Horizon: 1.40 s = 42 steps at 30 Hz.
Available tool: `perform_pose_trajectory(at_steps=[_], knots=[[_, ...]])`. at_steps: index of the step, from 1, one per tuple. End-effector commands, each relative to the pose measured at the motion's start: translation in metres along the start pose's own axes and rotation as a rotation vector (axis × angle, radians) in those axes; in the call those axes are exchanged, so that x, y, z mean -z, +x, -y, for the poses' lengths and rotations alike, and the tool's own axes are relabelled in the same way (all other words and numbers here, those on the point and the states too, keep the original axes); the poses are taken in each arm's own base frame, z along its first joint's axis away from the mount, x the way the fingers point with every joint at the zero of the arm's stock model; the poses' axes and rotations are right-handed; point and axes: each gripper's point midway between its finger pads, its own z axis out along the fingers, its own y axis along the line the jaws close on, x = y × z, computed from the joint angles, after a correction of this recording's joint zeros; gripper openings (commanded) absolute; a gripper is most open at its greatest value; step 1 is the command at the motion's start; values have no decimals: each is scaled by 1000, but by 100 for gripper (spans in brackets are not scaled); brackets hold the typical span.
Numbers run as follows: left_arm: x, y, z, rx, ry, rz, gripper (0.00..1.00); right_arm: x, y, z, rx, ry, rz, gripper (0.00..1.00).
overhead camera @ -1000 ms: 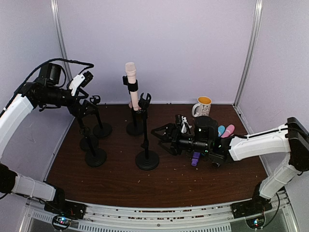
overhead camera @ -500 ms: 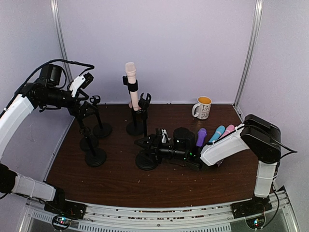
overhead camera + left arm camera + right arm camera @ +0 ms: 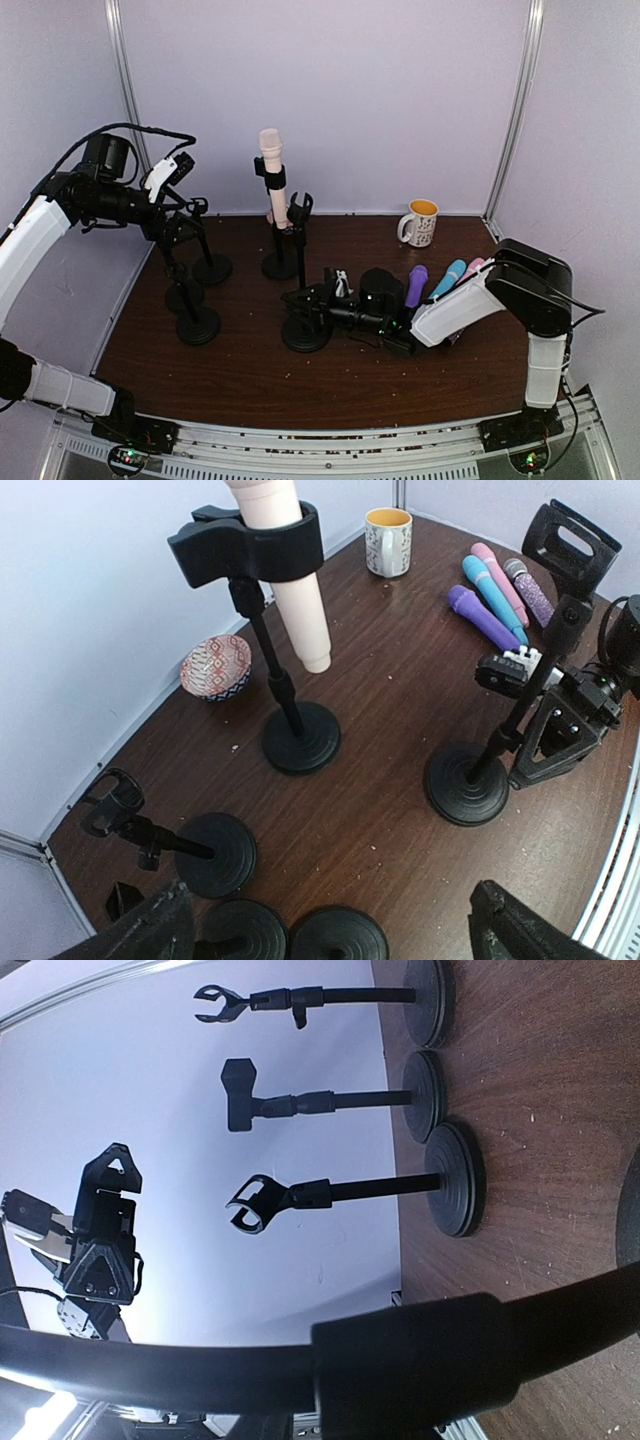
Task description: Remove the microphone from the stand
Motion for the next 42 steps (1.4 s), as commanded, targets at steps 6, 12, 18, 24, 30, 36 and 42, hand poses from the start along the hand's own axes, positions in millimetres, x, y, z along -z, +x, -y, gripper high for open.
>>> perform_pose_trajectory(at_steps=[6, 12, 18, 24, 30, 36, 42], knots=[[5, -5, 4, -4, 14, 38, 98, 14, -5, -8, 18, -13, 50, 19], [3, -4, 6, 2, 27, 35, 98, 23, -6, -1, 30, 56, 68, 0], [3, -3, 7, 2, 33, 38, 98, 20, -5, 0, 65, 131, 51, 0], [1, 2, 10, 10, 40, 40, 98, 28, -6, 18, 106, 268, 31, 0], [-4, 4, 16, 32, 80, 50, 98, 45, -7, 52, 237, 544, -18, 0], [-6, 4, 17, 42, 91, 55, 98, 66, -17, 70, 378, 806, -44, 0], [-6, 5, 19, 45, 99, 54, 98, 77, -28, 69, 536, 1025, -55, 0]])
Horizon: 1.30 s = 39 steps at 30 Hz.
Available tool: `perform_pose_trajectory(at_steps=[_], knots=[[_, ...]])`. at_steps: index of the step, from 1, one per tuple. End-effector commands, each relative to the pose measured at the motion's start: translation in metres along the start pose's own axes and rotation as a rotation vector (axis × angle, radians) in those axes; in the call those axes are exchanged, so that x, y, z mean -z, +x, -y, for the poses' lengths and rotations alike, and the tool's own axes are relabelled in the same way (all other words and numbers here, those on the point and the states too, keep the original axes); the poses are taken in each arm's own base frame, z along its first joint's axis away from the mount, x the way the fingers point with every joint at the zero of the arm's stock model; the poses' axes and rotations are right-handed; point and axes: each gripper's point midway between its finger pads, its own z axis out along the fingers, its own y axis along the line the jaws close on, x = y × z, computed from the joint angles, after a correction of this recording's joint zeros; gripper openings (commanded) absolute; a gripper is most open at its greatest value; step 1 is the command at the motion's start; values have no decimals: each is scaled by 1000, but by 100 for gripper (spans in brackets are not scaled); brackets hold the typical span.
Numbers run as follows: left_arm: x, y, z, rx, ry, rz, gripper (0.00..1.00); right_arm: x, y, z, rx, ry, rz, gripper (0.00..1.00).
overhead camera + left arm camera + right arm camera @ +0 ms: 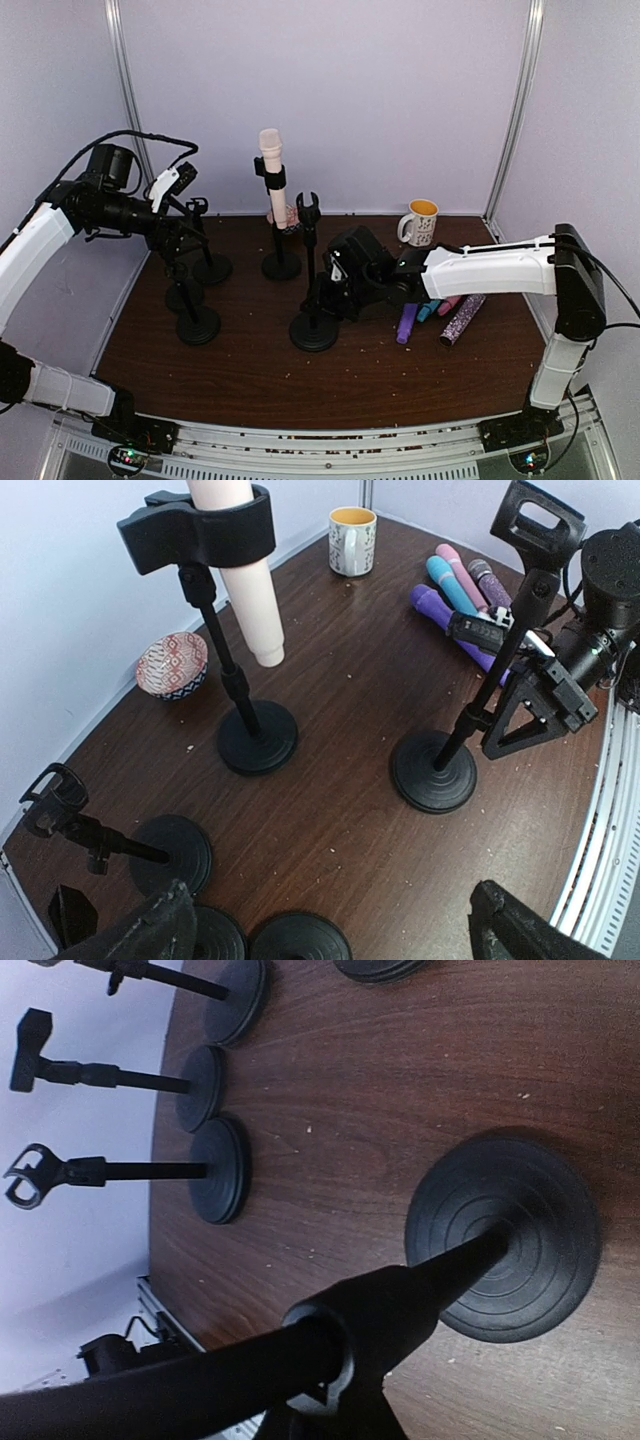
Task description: Remove the microphone from the stand
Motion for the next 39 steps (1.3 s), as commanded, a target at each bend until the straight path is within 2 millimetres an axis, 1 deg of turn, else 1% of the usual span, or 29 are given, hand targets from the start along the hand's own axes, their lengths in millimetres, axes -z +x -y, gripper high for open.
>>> perform_pose_trajectory(at_steps=[1, 4, 8, 11, 16, 18, 19, 20, 23, 24, 26, 27, 29, 31, 33, 34, 36, 39], knots=[[2, -6, 1, -4, 5, 39, 98, 4, 9, 66, 156, 354, -47, 0], [1, -5, 1, -5, 5, 39, 98, 8, 4, 63, 190, 373, -25, 0], [1, -5, 1, -4, 6, 38, 98, 17, -6, 66, 246, 445, 8, 0], [1, -5, 1, -6, 5, 37, 98, 21, -10, 65, 284, 481, 27, 0], [1, -4, 0, -8, 1, 34, 98, 24, -15, 56, 346, 512, 81, 0], [0, -2, 0, -8, 1, 30, 98, 24, -16, 53, 350, 499, 90, 7], [0, -2, 0, -8, -1, 29, 98, 25, -17, 50, 352, 486, 99, 13], [0, -1, -1, -8, -2, 27, 98, 26, -16, 48, 354, 469, 99, 23], [-1, -1, -1, -9, -4, 25, 98, 35, -18, 27, 356, 355, 136, 51], [0, -1, -1, -11, -4, 26, 98, 38, -21, 17, 360, 306, 155, 58], [0, -2, -1, -12, -5, 26, 98, 44, -19, 0, 371, 223, 156, 69], [0, -2, -1, -12, -4, 28, 97, 47, -19, -7, 377, 182, 154, 72], [0, -3, -2, -12, -5, 28, 98, 54, -15, -21, 370, 82, 146, 75], [0, -3, -1, -14, -4, 30, 98, 60, -9, -30, 328, -34, 133, 75], [0, -3, -1, -14, -6, 28, 98, 66, -3, -35, 266, -159, 127, 75], [1, -2, -1, -17, -8, 28, 98, 71, -4, -37, 228, -226, 140, 74], [0, -2, -1, -17, -7, 28, 98, 76, -6, -33, 114, -336, 142, 71], [1, -3, -1, -16, -7, 30, 98, 74, -8, -26, -36, -464, 110, 70]])
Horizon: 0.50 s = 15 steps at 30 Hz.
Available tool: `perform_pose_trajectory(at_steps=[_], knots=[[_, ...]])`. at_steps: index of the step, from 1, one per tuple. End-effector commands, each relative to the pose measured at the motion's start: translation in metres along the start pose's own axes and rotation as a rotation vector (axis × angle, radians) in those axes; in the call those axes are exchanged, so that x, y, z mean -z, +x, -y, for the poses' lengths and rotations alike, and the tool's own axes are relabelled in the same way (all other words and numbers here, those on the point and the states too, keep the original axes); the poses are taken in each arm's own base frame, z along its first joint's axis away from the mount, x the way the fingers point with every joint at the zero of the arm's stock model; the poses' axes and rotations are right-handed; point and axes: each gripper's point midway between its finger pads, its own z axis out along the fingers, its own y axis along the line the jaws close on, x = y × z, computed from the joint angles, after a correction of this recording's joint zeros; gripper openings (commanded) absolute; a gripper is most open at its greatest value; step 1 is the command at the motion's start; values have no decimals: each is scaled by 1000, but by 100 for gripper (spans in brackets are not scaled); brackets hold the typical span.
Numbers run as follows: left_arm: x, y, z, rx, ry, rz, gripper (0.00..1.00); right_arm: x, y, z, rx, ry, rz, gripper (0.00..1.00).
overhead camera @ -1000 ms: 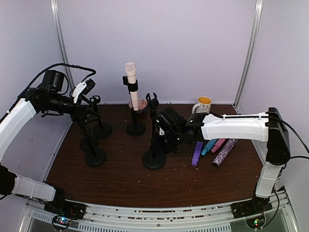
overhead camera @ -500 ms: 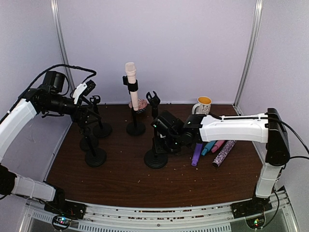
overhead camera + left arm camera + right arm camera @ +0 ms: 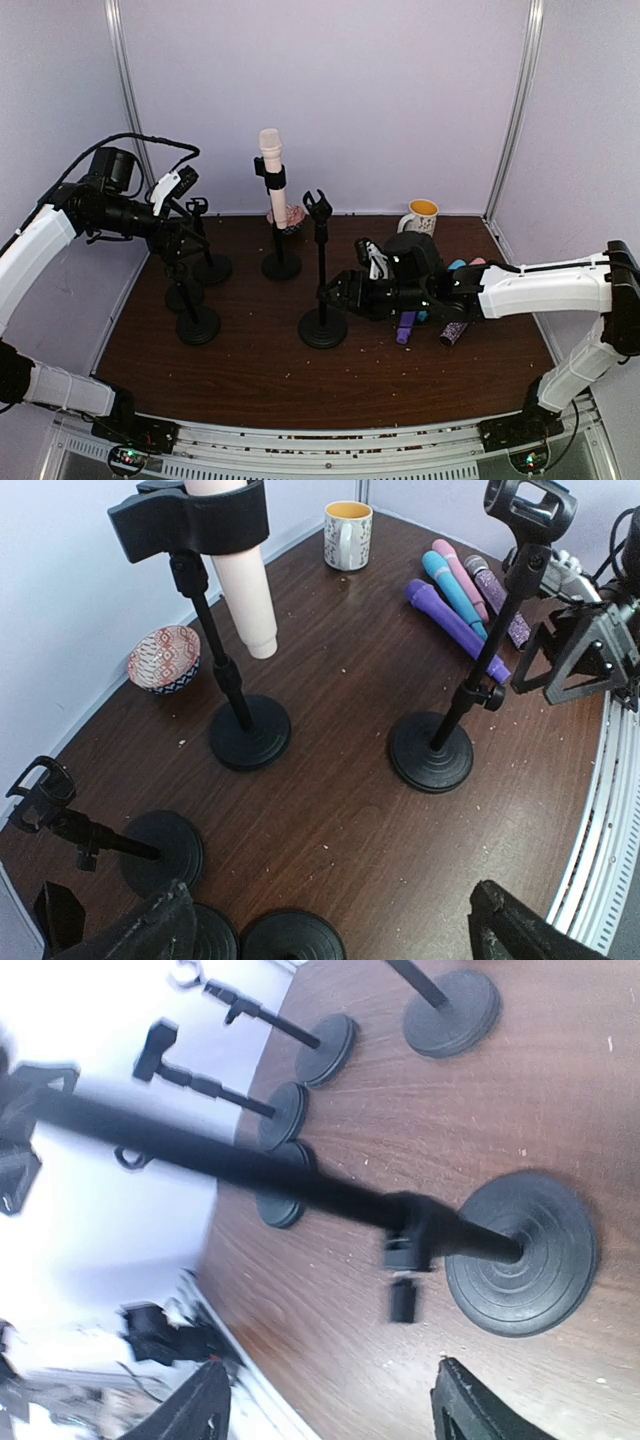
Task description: Remove the microphone from the stand
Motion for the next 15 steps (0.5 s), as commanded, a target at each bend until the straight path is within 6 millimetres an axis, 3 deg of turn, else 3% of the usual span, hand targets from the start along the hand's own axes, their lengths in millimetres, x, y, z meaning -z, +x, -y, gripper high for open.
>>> perform_pose_trajectory(at_steps=[1, 4, 11, 15], knots=[[5, -10, -3, -31, -21, 41, 98, 0, -11, -24, -246, -311, 6, 70], [6, -10, -2, -31, -19, 43, 98, -8, -4, -27, -295, -360, -47, 70], [7, -8, -1, -36, -20, 37, 98, -23, -6, -27, -356, -404, -56, 58], [7, -8, -1, -43, -21, 34, 97, -29, -5, -11, -342, -334, -49, 50]])
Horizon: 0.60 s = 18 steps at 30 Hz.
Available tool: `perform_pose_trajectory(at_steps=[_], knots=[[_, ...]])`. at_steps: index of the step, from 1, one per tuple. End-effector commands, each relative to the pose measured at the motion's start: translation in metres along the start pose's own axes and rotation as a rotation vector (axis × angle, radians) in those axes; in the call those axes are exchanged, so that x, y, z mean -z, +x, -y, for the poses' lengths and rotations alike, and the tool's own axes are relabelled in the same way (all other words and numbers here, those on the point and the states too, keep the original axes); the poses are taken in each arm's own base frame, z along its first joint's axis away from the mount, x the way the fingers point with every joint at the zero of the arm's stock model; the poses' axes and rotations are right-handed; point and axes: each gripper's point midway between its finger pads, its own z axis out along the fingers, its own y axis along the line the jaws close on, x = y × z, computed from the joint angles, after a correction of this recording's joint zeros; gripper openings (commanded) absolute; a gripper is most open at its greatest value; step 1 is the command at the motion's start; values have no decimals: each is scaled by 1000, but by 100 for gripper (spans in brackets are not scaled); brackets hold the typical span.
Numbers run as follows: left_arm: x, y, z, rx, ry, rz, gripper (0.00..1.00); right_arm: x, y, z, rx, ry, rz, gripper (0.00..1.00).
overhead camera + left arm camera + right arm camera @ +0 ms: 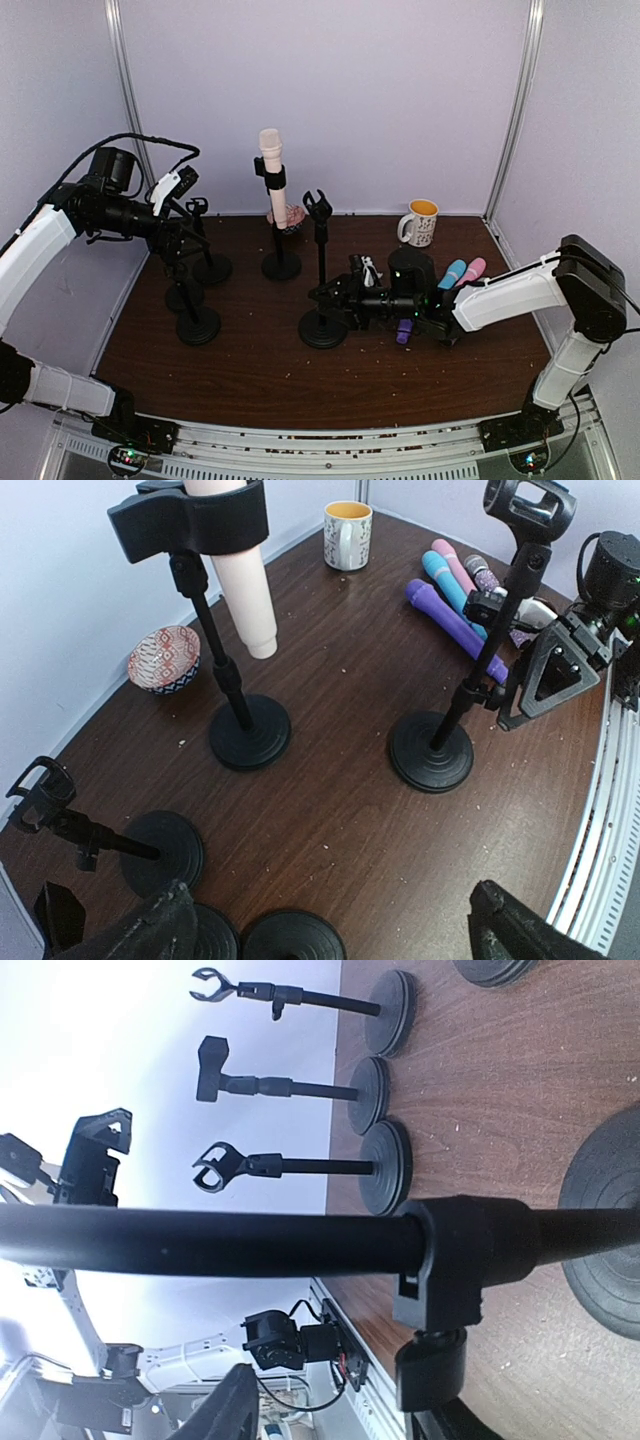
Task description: Remove the microphone from the stand
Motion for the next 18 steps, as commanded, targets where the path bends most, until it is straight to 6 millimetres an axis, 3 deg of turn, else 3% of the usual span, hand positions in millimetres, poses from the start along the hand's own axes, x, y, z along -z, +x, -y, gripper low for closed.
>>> perform_pose_trajectory(at_steps=[1, 6, 11, 15, 18], knots=[[7, -7, -1, -45, -21, 33, 97, -1, -7, -2, 36, 26, 12, 49], [7, -5, 0, -49, -18, 27, 97, 23, -13, 25, 263, 345, 56, 48], [4, -5, 0, -41, -3, 25, 97, 35, -22, 14, 440, 486, 110, 48], [3, -4, 1, -36, 2, 25, 96, 27, -15, -4, 573, 509, 126, 48], [5, -4, 1, -40, -7, 27, 96, 22, -12, -1, 617, 568, 117, 45]])
